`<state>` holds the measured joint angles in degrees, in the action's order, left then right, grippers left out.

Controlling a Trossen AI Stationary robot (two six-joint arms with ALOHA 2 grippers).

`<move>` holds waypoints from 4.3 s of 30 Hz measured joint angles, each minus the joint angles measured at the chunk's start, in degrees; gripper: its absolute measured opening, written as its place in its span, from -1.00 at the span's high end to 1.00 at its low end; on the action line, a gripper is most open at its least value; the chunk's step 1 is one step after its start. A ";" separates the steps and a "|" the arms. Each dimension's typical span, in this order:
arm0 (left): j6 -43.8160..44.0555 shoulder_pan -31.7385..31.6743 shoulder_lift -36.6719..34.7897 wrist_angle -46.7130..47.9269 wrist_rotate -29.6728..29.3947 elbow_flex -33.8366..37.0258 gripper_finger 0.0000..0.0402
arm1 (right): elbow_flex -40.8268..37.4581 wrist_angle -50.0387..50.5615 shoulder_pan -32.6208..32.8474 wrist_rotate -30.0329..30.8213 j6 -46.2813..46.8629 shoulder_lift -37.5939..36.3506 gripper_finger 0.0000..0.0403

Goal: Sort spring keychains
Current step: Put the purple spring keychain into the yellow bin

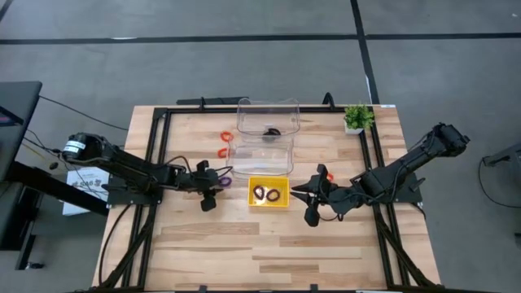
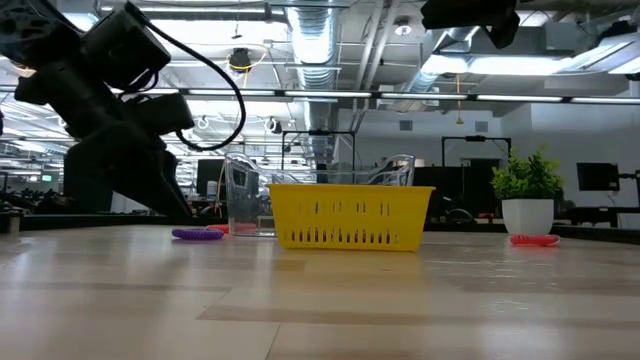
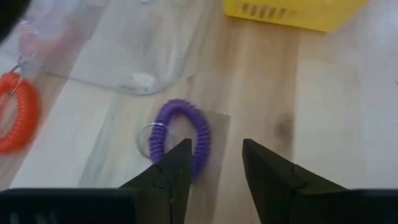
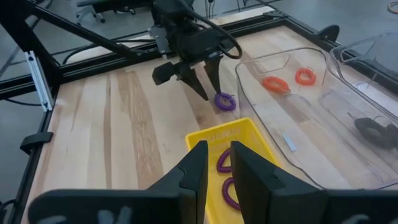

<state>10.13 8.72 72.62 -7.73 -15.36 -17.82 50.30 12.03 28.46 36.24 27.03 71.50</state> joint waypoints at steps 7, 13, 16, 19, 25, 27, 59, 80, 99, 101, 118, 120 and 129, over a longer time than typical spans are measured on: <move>0.13 -3.83 4.06 -0.35 5.38 -0.24 0.33 | 0.00 0.62 -0.59 0.17 0.00 0.00 0.70; 0.50 -3.02 9.20 -1.83 7.68 -0.55 0.39 | 0.00 0.62 -0.63 0.17 0.00 0.00 0.70; 0.69 -2.29 8.76 -1.59 7.46 -0.46 0.43 | 0.00 0.61 -0.63 0.18 0.02 0.00 0.70; 0.83 -1.67 6.75 -0.26 8.46 -0.15 0.46 | 0.00 0.63 -0.64 0.19 0.02 0.00 0.70; 0.88 -1.60 5.05 0.18 9.15 -0.04 0.57 | 0.00 0.61 -0.63 0.19 0.02 0.00 0.70; 1.16 -1.60 5.05 0.18 8.66 -0.04 0.63 | 0.00 0.59 -0.63 0.19 0.02 0.00 0.70; 10.10 4.90 -4.92 -0.17 4.05 0.11 0.89 | 0.00 0.85 -0.59 -0.01 1.55 0.00 0.70; 6.54 7.90 -10.25 -16.68 -3.99 -0.10 0.87 | 0.00 0.85 -0.76 0.17 1.49 0.00 0.70; -2.41 5.97 2.94 -19.56 2.59 -14.28 0.87 | 0.00 0.81 -0.48 1.63 3.88 0.00 0.70; -2.28 5.09 4.31 -20.51 5.92 -14.78 0.87 | 0.00 0.84 0.01 1.61 4.45 0.00 0.70; -5.79 1.72 6.60 -26.06 15.22 -15.21 0.87 | 0.00 0.86 3.02 2.77 7.68 0.00 0.70; -7.09 1.26 6.60 -26.20 15.39 -15.23 0.87 | 0.00 0.87 3.02 2.79 8.10 0.00 0.70; -6.74 -1.75 7.19 -26.34 21.48 -15.23 0.87 | 0.00 0.85 3.55 2.81 10.22 0.00 0.70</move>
<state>3.38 6.97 79.81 -34.07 6.13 -33.06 50.30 12.88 32.01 39.05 37.24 71.50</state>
